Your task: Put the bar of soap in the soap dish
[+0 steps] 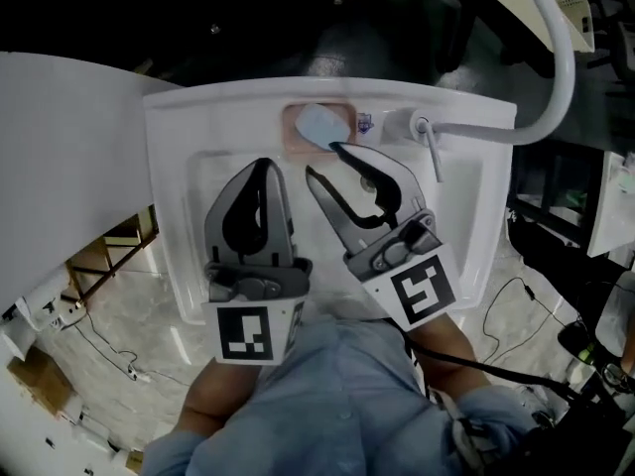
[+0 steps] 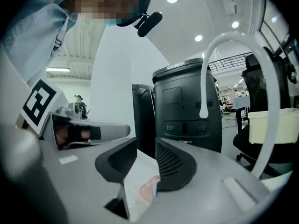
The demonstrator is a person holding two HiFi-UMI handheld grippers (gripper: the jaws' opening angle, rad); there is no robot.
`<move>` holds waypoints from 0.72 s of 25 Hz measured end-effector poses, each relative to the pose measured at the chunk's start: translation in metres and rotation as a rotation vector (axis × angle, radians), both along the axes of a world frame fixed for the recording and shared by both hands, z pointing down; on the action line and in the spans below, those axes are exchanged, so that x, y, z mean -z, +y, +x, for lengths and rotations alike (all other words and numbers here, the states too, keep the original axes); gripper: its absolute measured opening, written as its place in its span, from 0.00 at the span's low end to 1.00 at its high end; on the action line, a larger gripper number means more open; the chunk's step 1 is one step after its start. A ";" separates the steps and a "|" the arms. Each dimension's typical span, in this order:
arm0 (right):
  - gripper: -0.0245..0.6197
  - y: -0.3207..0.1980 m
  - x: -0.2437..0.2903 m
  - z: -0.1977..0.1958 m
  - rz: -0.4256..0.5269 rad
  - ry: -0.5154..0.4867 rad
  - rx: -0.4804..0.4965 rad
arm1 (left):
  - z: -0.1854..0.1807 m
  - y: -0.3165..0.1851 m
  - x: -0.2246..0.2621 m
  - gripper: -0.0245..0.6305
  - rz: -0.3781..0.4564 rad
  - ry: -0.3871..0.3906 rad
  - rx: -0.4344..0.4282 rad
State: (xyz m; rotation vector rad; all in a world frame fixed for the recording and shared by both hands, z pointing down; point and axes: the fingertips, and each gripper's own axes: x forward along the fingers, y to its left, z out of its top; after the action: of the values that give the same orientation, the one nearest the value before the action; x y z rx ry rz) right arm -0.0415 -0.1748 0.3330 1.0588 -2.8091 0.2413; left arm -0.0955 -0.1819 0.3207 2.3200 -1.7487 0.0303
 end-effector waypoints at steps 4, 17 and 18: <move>0.14 0.014 0.037 0.017 0.035 -0.070 -0.036 | 0.016 0.016 0.023 0.05 0.054 -0.006 -0.023; 0.04 0.063 0.099 0.057 0.070 -0.137 -0.098 | 0.056 0.076 0.080 0.05 0.150 -0.064 -0.025; 0.04 0.066 0.102 0.057 0.077 -0.135 -0.100 | 0.057 0.079 0.084 0.05 0.156 -0.060 -0.023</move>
State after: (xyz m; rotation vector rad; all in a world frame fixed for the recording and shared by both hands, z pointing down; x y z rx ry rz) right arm 0.0151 -0.1088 0.2307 1.2469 -2.9086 0.2240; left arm -0.0387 -0.1030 0.2368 2.4731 -1.8132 -0.0344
